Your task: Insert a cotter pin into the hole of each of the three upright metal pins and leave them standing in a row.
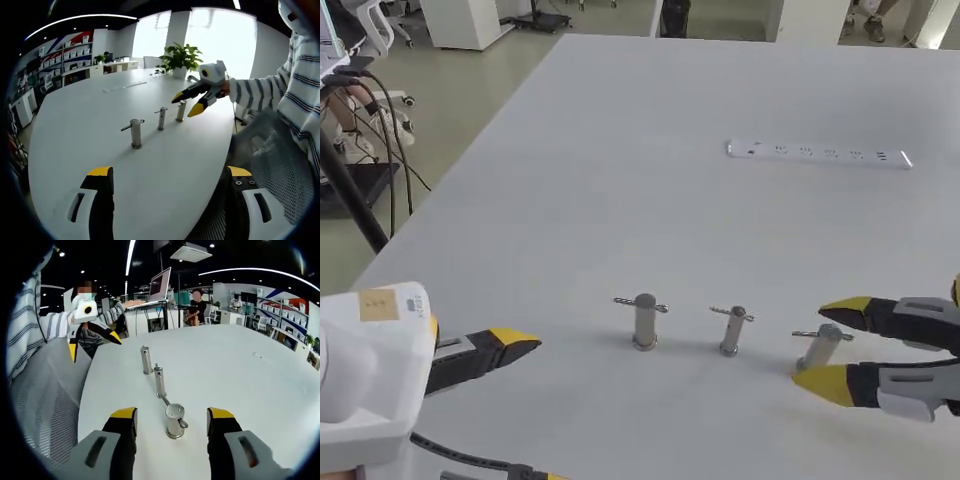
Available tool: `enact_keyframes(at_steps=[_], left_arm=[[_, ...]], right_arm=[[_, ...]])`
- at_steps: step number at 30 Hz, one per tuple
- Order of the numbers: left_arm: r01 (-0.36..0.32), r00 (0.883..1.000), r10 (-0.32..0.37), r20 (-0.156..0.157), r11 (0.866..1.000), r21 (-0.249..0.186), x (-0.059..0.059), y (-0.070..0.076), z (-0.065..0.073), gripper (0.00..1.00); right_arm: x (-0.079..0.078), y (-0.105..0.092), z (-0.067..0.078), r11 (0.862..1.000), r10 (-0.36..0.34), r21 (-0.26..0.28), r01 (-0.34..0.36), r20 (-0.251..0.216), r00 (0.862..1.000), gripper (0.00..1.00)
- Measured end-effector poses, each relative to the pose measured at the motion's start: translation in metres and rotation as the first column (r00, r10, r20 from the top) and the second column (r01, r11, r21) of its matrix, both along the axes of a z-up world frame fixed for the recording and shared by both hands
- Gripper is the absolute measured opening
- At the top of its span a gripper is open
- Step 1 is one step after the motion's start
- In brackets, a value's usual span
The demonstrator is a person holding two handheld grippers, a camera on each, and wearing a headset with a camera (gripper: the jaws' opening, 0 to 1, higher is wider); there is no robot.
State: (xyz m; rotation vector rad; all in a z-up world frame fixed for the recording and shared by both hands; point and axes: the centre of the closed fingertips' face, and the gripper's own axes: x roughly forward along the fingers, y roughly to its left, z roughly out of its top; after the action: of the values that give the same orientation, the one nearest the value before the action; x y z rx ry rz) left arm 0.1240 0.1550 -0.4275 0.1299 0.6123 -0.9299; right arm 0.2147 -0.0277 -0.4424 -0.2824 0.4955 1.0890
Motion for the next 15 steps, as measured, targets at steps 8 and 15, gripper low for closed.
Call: enact_keyframes(at_steps=[8, 15], left_arm=[[-0.006, 1.000, 0.006, 0.010, 1.000, -0.023, 0.003, 0.002, 0.002, 0.91], [-0.011, 1.000, 0.012, 0.020, 0.999, -0.045, 0.005, 0.003, 0.005, 0.92]], right_arm=[[-0.015, -0.003, 0.015, 0.997, -0.068, 0.021, 0.068, -0.001, 0.998, 0.66], [-0.026, -0.014, 0.025, 0.973, -0.213, 0.083, 0.214, -0.030, 0.977, 0.74]])
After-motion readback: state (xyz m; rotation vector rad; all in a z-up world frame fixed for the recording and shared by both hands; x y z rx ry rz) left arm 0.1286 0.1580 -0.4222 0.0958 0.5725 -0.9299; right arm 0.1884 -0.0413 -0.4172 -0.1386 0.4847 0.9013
